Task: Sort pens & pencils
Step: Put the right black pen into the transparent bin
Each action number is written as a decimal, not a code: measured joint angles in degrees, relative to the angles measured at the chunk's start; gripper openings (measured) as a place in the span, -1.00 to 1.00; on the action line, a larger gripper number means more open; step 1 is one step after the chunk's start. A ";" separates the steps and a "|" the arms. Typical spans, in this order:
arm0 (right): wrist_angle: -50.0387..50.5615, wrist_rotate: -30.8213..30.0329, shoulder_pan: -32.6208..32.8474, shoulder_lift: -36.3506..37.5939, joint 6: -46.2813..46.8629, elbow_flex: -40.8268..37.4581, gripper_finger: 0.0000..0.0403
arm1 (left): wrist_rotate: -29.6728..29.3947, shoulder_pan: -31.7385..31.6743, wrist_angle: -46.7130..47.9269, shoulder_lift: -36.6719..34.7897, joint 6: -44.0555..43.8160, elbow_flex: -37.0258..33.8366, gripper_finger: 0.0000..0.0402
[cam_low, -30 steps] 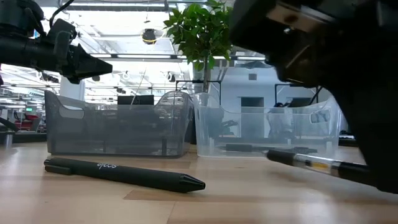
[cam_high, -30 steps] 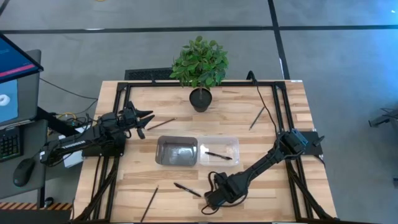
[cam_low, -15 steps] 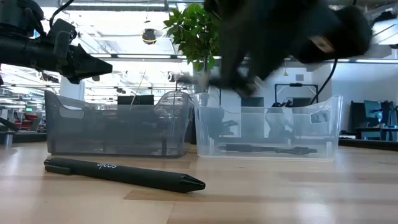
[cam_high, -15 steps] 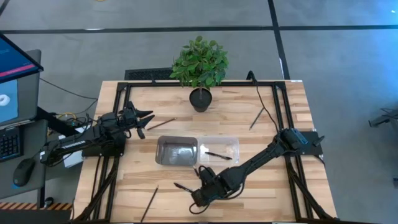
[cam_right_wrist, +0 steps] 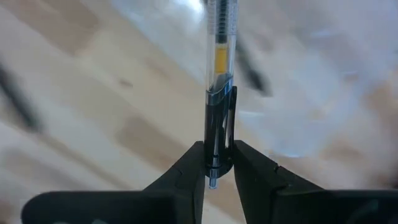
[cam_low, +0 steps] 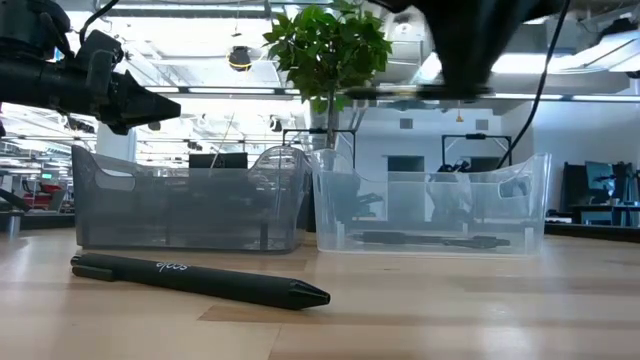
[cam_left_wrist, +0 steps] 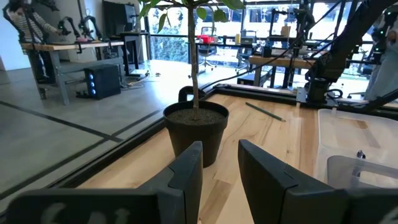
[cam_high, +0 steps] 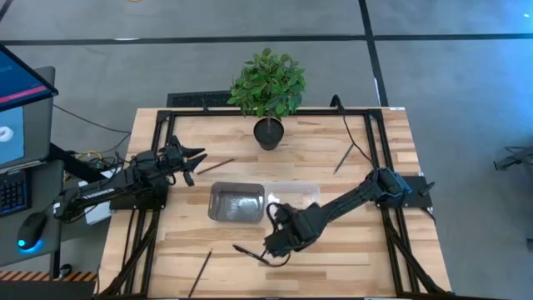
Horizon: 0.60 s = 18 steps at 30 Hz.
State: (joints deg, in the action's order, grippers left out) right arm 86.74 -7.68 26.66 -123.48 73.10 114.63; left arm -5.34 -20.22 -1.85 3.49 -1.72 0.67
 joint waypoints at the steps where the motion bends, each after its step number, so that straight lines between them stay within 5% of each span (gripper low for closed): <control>1: 2.42 -0.03 -0.36 0.00 -1.48 0.10 -0.52 | 0.00 0.01 -0.02 0.00 0.07 0.00 -0.53; 10: 3.27 -5.89 -4.88 -0.54 -21.49 -0.74 -0.51 | -0.06 0.00 -0.06 0.00 2.33 0.00 -0.53; 18: 3.25 -7.55 -6.86 -0.57 -27.13 -3.53 -0.51 | 0.14 0.00 -0.02 0.00 1.07 0.00 -0.53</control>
State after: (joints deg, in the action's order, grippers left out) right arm 90.00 -15.23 19.80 -124.05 45.97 111.11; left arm -5.21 -20.23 -1.87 3.49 -0.64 0.67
